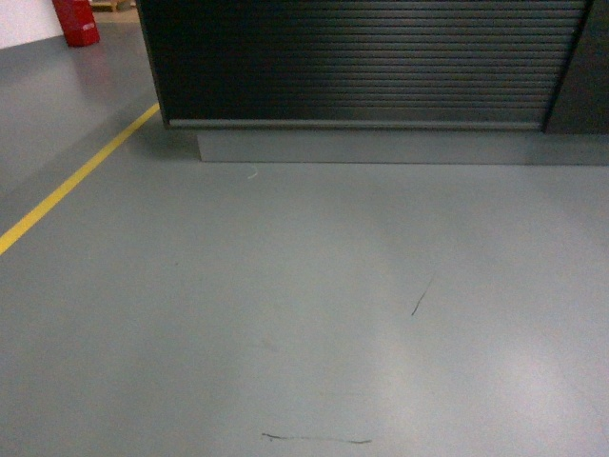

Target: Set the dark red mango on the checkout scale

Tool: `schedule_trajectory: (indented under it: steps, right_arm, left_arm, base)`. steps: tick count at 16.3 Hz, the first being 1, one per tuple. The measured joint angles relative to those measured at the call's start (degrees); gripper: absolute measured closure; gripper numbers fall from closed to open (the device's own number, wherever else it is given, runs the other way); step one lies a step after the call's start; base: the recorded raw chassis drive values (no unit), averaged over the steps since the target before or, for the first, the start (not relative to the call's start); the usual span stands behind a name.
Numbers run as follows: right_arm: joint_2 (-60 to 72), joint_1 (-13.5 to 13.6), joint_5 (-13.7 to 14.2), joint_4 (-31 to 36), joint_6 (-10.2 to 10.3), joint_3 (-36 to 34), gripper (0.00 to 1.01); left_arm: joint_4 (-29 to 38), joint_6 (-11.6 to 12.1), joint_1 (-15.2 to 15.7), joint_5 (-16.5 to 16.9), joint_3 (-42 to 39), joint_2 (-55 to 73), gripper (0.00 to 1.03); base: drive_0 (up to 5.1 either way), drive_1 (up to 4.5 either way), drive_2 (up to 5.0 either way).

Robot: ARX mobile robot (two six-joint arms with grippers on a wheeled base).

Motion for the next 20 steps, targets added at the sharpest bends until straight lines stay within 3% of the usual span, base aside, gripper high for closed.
schedule_trajectory:
  steps: [20]
  right_arm:
    - [0.00, 0.00, 0.02, -0.07, 0.00, 0.00, 0.03]
  left_arm:
    - [0.22, 0.00, 0.00, 0.00, 0.00, 0.00, 0.05]
  base:
    - [-0.1, 4.26, -4.4]
